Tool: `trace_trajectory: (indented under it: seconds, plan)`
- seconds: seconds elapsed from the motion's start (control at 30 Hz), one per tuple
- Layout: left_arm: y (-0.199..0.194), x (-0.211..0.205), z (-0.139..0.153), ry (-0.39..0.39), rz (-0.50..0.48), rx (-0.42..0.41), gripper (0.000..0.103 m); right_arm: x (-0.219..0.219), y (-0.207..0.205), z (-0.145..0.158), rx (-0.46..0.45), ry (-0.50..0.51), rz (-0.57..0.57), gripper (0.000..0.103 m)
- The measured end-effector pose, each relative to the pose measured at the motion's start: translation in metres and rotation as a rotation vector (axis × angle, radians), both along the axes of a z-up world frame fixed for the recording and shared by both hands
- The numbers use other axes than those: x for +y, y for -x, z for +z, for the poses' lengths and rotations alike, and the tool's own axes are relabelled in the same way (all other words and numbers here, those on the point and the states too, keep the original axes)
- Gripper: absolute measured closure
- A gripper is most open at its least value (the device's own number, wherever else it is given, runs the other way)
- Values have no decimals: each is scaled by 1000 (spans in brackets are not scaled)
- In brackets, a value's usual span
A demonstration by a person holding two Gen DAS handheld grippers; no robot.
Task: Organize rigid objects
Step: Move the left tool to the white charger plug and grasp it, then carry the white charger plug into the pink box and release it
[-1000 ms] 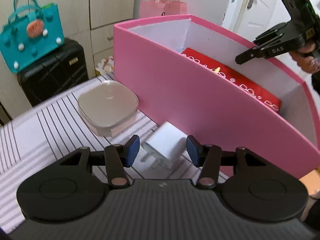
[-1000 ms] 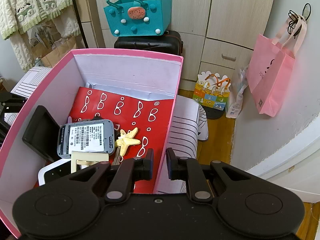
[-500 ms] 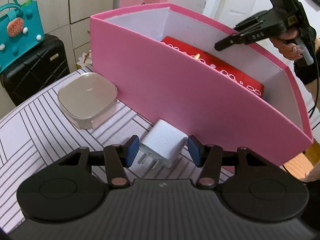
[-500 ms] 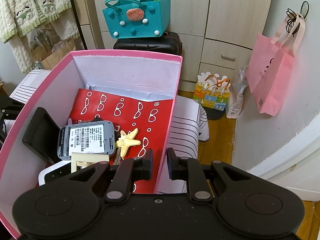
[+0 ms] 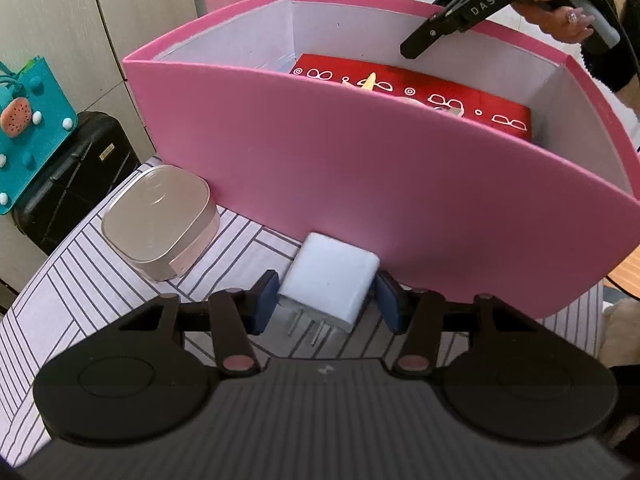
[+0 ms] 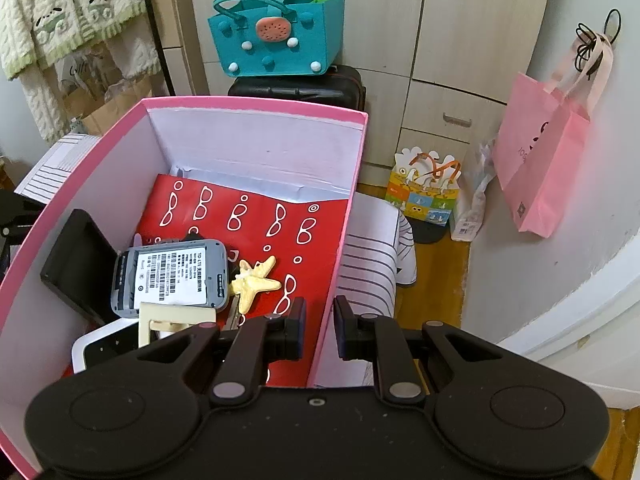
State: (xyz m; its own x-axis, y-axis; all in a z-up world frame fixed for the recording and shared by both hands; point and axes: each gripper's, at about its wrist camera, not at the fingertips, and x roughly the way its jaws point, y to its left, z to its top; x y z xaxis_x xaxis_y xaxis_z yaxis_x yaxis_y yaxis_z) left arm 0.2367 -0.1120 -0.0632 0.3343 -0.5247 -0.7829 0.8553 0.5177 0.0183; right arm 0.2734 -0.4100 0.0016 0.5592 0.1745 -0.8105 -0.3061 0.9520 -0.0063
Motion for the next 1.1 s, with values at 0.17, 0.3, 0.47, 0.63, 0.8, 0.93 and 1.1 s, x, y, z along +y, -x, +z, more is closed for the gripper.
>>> trace_trajectory:
  seconds: [0.17,0.3,0.47,0.63,0.8,0.93,1.1]
  plan:
    - [-4,11,3,49,61,75,57,-2,-1,-2,3,-10,-3,83]
    - [-6,25,12,54,136,76,58,-1,-2,-3,3,1,0,83]
    - [-6,38,35,62,220,80,58,4,-1,-3,2,41,18,86]
    - [0,45,65,54,259,26,58,-7,-6,-2,33,8,46,89]
    - [3,46,105,98,264,15,58,-5,-8,-2,36,10,54,89]
    - [6,29,131,114,225,-18,58,-4,-6,-2,32,12,50,89]
    - [4,-10,144,137,140,-14,58,-3,-5,-4,27,5,36,88]
